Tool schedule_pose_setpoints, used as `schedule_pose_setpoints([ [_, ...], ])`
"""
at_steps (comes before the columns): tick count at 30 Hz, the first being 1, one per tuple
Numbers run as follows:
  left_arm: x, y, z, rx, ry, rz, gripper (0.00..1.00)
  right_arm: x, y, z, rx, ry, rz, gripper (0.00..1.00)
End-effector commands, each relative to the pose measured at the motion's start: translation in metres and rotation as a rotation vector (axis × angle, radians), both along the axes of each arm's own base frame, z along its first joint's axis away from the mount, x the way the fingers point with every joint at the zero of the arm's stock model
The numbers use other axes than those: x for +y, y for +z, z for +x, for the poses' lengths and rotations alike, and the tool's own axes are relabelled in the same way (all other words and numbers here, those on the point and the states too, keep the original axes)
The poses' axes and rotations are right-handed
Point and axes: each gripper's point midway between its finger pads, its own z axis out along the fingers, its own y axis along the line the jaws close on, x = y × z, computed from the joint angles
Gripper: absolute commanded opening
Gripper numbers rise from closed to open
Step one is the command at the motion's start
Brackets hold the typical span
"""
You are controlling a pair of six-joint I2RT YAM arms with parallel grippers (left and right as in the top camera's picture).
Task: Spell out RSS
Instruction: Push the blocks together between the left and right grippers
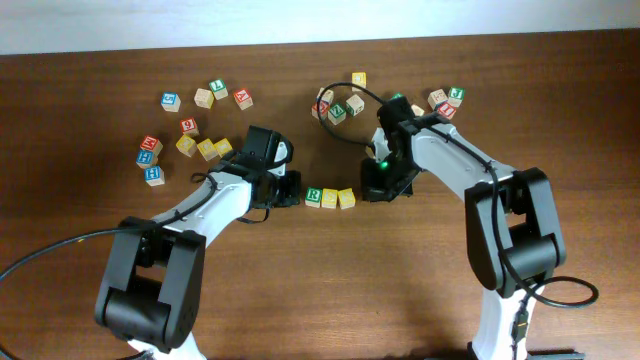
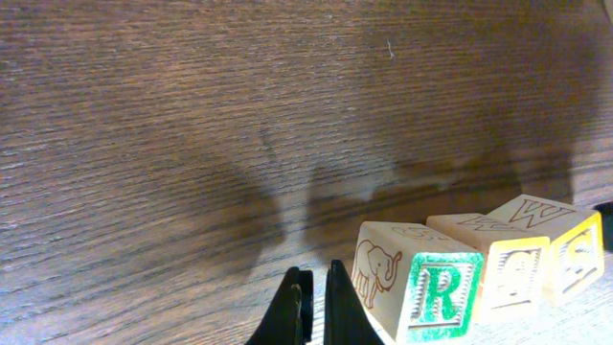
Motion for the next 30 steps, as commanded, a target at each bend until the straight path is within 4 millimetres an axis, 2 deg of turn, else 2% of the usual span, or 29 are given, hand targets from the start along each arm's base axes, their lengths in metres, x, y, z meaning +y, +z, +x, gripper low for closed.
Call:
schedule_pose_setpoints([
  [1, -0.005, -0.004, -0.006, 0.039, 0.003, -0.033, 0.00, 0.006, -0.007, -0.006, 0.026, 0.001, 0.006, 0.04],
  [10, -0.023, -0.004, -0.016, 0.042, -0.048, -0.034, 0.00, 0.017, -0.007, -0.008, 0.020, 0.011, 0.009, 0.04],
  [30, -0.021, -0.006, -0.020, 0.061, -0.047, -0.026, 0.00, 0.022, -0.005, -0.003, 0.003, 0.006, 0.038, 0.04],
])
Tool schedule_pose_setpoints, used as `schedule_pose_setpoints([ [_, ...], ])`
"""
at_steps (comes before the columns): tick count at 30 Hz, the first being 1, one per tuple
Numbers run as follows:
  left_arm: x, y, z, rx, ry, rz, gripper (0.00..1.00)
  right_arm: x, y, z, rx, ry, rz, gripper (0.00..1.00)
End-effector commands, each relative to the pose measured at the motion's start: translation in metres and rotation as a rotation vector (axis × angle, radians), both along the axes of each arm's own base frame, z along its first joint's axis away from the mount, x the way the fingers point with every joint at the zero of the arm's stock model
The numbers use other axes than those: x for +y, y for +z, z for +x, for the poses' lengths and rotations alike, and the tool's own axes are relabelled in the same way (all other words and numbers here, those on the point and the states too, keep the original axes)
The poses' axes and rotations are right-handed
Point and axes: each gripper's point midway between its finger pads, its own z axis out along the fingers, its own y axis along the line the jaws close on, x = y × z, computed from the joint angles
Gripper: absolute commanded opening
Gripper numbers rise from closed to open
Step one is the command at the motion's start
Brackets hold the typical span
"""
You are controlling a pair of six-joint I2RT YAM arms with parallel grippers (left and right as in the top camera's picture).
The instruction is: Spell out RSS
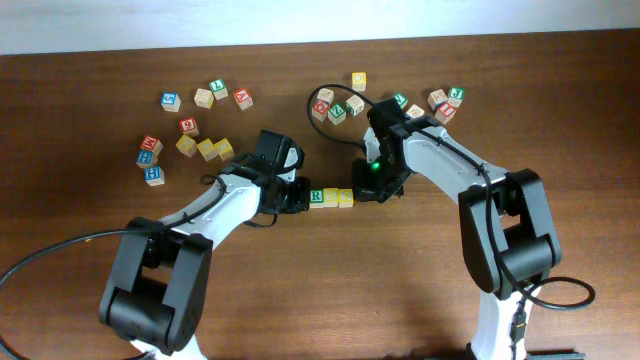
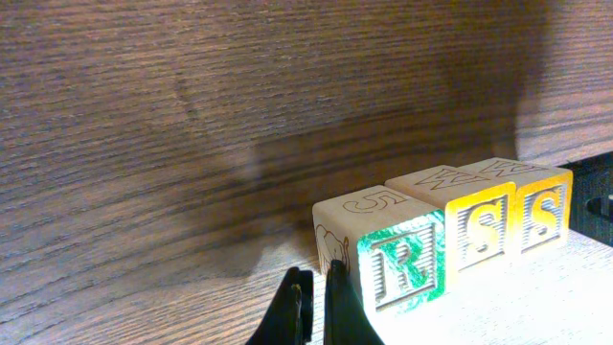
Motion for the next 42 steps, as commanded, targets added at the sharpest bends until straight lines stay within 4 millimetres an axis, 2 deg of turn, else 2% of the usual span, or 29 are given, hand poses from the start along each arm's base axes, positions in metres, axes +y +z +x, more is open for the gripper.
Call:
schedule_pose_setpoints([
  [1, -0.001, -0.005, -0.003, 0.024, 0.004, -0.009, 0.00, 0.003, -0.006, -0.005, 0.028, -0.005, 0.010, 0.04],
  [11, 0.000, -0.005, -0.002, 0.016, 0.001, -0.002, 0.00, 0.001, -0.007, -0.005, 0.038, -0.024, -0.002, 0.04],
  [15, 0.010, -0.007, 0.000, 0.013, 0.023, 0.037, 0.00, -0.017, -0.004, -0.003, 0.036, -0.033, -0.112, 0.04],
  [18, 0.030, -0.007, 0.004, 0.023, 0.067, 0.111, 0.00, -0.035, 0.014, 0.002, 0.046, -0.047, -0.204, 0.04],
  [21, 0.042, 0.001, 0.009, 0.038, 0.099, 0.124, 0.00, -0.040, 0.035, 0.005, 0.051, -0.043, -0.227, 0.04],
  [25, 0.060, 0.019, 0.014, 0.038, 0.147, 0.123, 0.00, -0.042, 0.048, -0.014, 0.109, 0.010, -0.244, 0.04],
  [30, 0.079, 0.042, 0.021, -0.002, 0.205, 0.105, 0.00, -0.031, 0.044, -0.047, 0.195, 0.082, -0.280, 0.04],
  [33, 0.092, 0.041, 0.020, 0.019, 0.245, 0.116, 0.00, -0.018, 0.033, -0.057, 0.188, 0.131, -0.290, 0.04],
  [37, 0.116, 0.036, 0.012, 0.070, 0.339, 0.174, 0.00, 0.001, 0.017, -0.061, 0.154, 0.129, -0.288, 0.04],
  [42, 0.142, 0.032, 0.001, 0.158, 0.470, 0.174, 0.00, 0.010, 0.010, -0.049, 0.103, 0.089, -0.266, 0.04],
])
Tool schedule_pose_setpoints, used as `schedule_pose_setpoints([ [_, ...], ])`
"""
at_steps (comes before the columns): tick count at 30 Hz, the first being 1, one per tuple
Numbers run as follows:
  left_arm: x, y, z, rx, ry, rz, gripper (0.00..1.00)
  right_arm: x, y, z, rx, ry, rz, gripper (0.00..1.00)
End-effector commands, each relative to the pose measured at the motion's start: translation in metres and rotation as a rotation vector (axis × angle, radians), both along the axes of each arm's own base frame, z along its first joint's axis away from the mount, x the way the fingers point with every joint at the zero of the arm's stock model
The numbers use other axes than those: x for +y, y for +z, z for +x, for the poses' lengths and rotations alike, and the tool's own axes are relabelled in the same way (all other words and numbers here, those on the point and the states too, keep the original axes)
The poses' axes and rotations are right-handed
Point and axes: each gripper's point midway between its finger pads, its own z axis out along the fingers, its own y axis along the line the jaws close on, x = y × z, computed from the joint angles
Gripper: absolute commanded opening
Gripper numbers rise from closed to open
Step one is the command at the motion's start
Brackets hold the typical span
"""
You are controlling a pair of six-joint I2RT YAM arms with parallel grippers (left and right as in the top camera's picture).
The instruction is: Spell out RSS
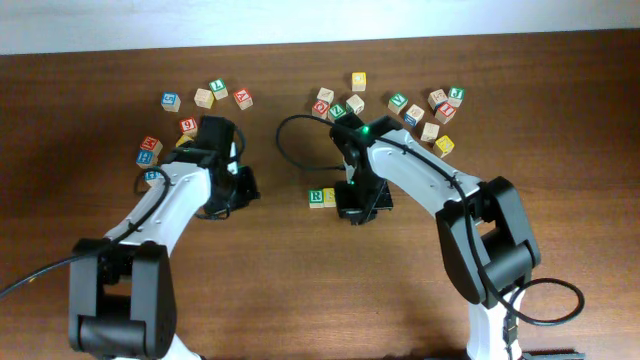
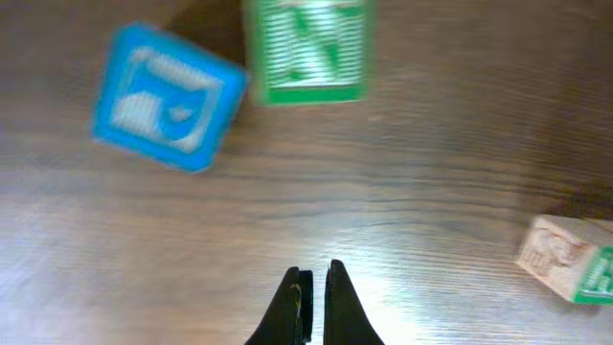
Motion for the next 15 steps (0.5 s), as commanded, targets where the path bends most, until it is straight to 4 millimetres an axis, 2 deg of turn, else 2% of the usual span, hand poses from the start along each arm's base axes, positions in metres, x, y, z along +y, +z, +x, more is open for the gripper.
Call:
schedule_pose_setpoints([
  [1, 0.024, 0.008, 0.001, 0.011, 0.124, 0.006, 0.00, -0.001, -0.003, 0.005, -0.028, -0.040, -0.008, 0.04],
  [4, 0.034, 0.007, -0.005, 0.041, 0.151, 0.011, 0.00, -0.001, -0.008, 0.007, -0.040, -0.041, -0.001, 0.04],
  [11, 0.034, 0.007, -0.005, 0.040, 0.150, 0.011, 0.05, -0.002, -0.019, 0.005, -0.046, -0.048, 0.002, 0.04],
  [15, 0.034, 0.007, -0.005, 0.040, 0.150, 0.011, 0.03, 0.000, -0.020, 0.006, -0.054, -0.047, 0.006, 0.04],
])
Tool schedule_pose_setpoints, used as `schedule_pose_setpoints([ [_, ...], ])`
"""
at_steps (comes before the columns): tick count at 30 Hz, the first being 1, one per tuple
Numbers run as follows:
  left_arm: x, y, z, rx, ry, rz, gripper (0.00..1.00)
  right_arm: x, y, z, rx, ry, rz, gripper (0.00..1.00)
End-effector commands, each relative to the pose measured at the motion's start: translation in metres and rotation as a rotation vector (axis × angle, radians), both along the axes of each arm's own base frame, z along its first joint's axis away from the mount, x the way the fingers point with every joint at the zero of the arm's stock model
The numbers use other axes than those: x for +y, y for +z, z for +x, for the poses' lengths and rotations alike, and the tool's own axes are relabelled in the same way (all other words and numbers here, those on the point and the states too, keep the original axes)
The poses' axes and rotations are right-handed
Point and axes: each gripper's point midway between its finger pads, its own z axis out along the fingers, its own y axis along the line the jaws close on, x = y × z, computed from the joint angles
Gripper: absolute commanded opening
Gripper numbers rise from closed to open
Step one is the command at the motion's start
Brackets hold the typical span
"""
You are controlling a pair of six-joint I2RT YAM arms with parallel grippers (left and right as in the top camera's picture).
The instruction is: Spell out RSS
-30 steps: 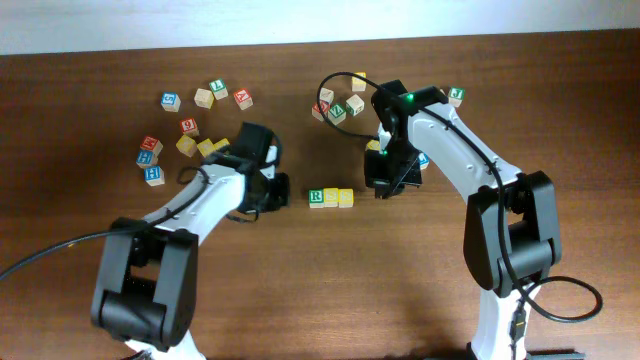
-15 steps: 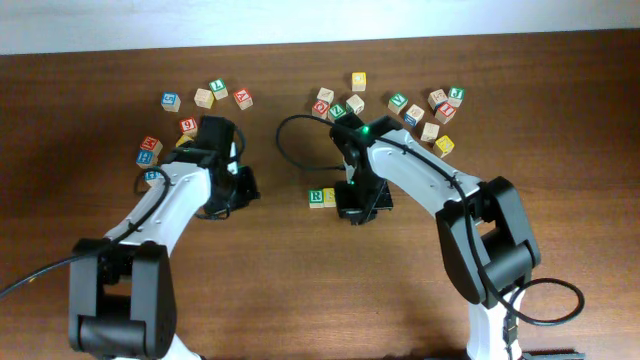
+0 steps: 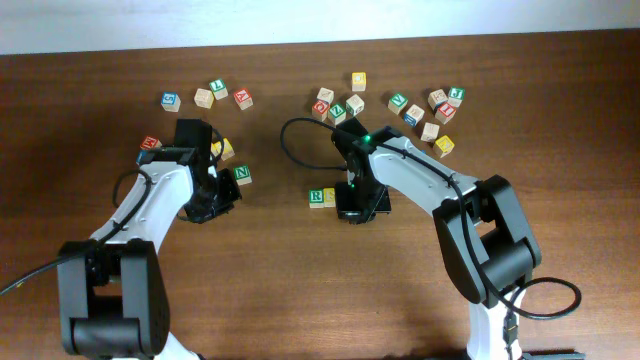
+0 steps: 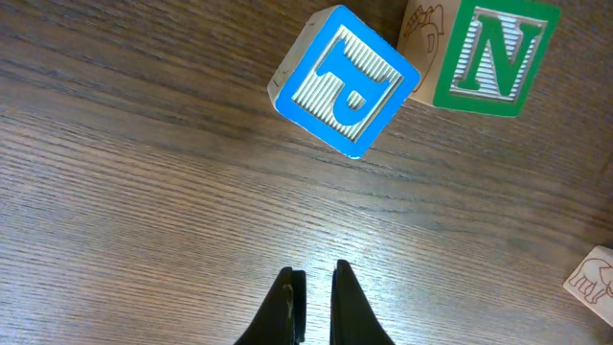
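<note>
A green R block [image 3: 316, 197] and a yellow S block [image 3: 329, 196] lie side by side mid-table. My right gripper [image 3: 360, 206] sits right against the S block's right side and hides whatever lies under it; its jaws do not show. My left gripper [image 3: 207, 203] is well to the left of the row. In the left wrist view the left gripper [image 4: 314, 287] has only a thin gap and holds nothing. A blue P block [image 4: 345, 81] and a green N block [image 4: 493, 53] lie ahead of it. The green N block [image 3: 241, 175] lies just right of that gripper.
Loose letter blocks lie along the back: a left group [image 3: 205, 97], a red one [image 3: 150, 143], a yellow one [image 3: 224, 149], a middle group [image 3: 338, 103] and a right group [image 3: 432, 112]. A block with an elephant [image 4: 594, 278] shows at the wrist view's right edge.
My left gripper has moved a little further left and nearer the table front. A green N block now shows beside it overhead, and the blue and N blocks fill more of the wrist view. The right gripper stayed put.
My left gripper was shut just left of an R, S, S row with the right gripper at the row's right end. Then both pressed close on the row. Later the left gripper was among the left blocks and the right gripper covered the row's right end, as now.
</note>
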Motion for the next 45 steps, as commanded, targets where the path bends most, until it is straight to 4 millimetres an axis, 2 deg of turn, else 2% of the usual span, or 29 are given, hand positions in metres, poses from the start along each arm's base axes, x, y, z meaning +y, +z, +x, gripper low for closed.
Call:
schedule_pose_setpoints([
  [1, 0.002, 0.010, 0.006, -0.031, 0.012, 0.005, 0.02, -0.001, 0.001, 0.002, -0.015, -0.008, -0.003, 0.04],
  [4, 0.002, 0.010, 0.006, -0.031, 0.012, 0.005, 0.02, 0.000, 0.001, 0.003, -0.023, -0.007, 0.001, 0.04],
  [8, 0.002, 0.010, 0.006, -0.032, 0.013, 0.008, 0.21, 0.006, 0.001, 0.007, -0.046, 0.001, 0.014, 0.04],
  [10, 0.002, 0.010, 0.006, -0.033, 0.013, 0.008, 0.27, 0.010, 0.001, 0.008, -0.056, 0.010, 0.019, 0.04],
  [11, 0.002, 0.010, 0.006, -0.033, 0.013, 0.008, 0.35, 0.011, 0.001, 0.008, -0.059, 0.012, 0.021, 0.04],
  [15, 0.002, 0.010, 0.006, -0.032, 0.013, 0.008, 0.41, 0.011, 0.000, 0.010, -0.073, 0.017, 0.011, 0.04],
  [45, 0.002, 0.010, 0.006, -0.033, 0.013, 0.008, 0.43, 0.013, 0.000, 0.013, -0.088, 0.017, 0.016, 0.04],
])
